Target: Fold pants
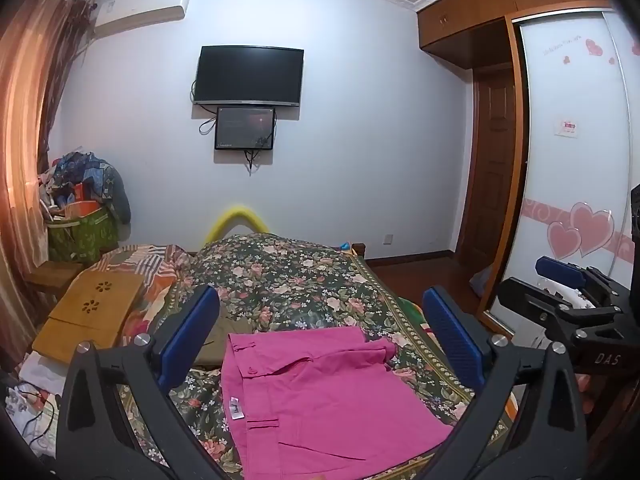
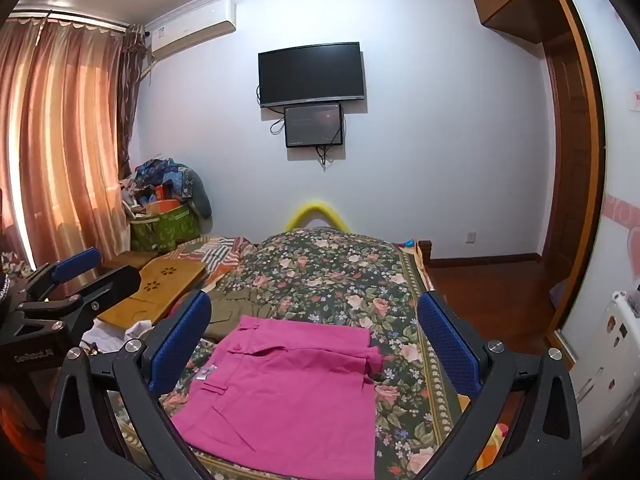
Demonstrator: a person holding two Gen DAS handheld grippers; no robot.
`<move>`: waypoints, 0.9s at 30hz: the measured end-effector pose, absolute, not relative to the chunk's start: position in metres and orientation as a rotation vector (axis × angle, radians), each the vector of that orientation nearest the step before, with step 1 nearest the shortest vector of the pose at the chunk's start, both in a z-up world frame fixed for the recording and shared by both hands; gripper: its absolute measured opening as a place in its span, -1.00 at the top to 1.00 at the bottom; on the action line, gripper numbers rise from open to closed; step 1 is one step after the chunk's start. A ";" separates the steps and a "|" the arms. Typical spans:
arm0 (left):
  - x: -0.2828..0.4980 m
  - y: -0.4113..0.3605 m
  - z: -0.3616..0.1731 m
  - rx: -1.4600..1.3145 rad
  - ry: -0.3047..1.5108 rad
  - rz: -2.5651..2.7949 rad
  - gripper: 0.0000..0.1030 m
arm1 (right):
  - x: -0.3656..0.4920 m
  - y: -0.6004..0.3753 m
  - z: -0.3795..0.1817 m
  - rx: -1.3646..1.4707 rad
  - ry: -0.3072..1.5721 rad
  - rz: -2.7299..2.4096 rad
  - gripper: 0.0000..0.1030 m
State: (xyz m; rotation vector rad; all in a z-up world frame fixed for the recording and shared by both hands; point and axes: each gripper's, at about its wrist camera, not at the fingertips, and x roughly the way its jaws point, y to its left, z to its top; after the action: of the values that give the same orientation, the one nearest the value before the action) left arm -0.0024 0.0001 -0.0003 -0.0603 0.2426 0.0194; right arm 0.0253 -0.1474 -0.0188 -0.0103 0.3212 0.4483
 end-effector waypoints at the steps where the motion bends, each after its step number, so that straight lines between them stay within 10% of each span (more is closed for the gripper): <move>1: -0.004 0.000 0.000 -0.058 0.243 0.021 -1.00 | 0.025 -0.147 -0.019 -0.011 0.321 0.448 -0.99; 27: 0.005 -0.001 -0.005 -0.057 0.263 -0.010 -1.00 | 0.025 -0.144 -0.015 -0.023 0.312 0.442 -0.99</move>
State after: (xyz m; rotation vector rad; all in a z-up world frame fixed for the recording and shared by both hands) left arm 0.0047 -0.0008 -0.0050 -0.0575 0.2635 -0.0098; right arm 0.0250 -0.1442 -0.0150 -0.0233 0.3117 0.4418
